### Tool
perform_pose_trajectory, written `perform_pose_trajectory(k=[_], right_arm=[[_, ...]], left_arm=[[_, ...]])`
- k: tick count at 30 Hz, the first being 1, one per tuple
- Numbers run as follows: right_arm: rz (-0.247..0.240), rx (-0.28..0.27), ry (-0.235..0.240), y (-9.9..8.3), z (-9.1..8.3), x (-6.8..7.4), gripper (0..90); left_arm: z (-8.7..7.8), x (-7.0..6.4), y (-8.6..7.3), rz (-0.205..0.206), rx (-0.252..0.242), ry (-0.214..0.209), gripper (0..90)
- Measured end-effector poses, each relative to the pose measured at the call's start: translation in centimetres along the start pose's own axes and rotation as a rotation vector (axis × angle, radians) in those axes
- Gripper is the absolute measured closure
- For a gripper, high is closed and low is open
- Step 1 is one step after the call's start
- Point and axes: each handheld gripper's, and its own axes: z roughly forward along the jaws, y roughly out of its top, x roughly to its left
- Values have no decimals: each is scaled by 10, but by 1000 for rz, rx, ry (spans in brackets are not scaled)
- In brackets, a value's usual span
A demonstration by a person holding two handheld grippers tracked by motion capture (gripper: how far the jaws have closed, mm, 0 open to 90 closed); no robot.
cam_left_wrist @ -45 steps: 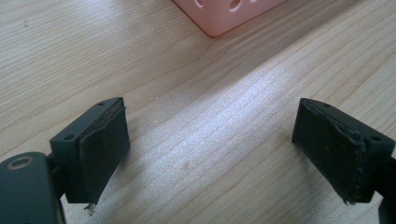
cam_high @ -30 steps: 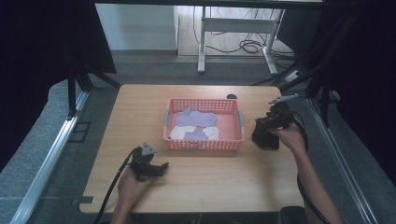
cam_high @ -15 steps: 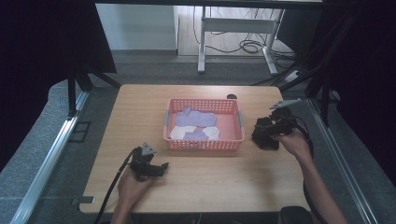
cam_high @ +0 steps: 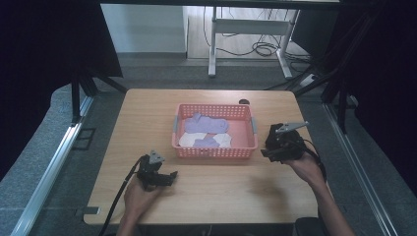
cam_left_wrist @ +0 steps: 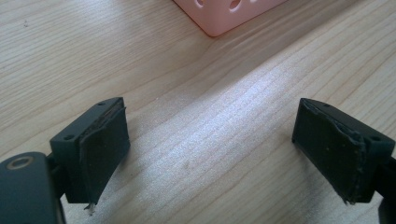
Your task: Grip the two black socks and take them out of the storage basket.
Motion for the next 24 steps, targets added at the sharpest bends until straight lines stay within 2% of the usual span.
perform_pose_trajectory(k=[7,10,13,17,19,20,24], right_arm=[[-15,2,47,-19,17,26,141],[-37,13,39,-28,25,36,142],[-27,11,58,-38,35,43,142],[-52,62,74,-50,51,54,141],[-65,74,113,-56,59,58,140],[-65,75,116,-58,63,59,75],[-73,60,121,-56,68,59,44]], left_arm=[[0,0,0,0,0,0,106],[0,0,0,-2,-1,-1,106],[0,0,0,-2,-2,0,106],[0,0,0,-1,-3,1,106],[0,0,0,-1,-3,0,106],[0,0,0,0,-3,0,106],[0,0,0,0,-3,0,106]])
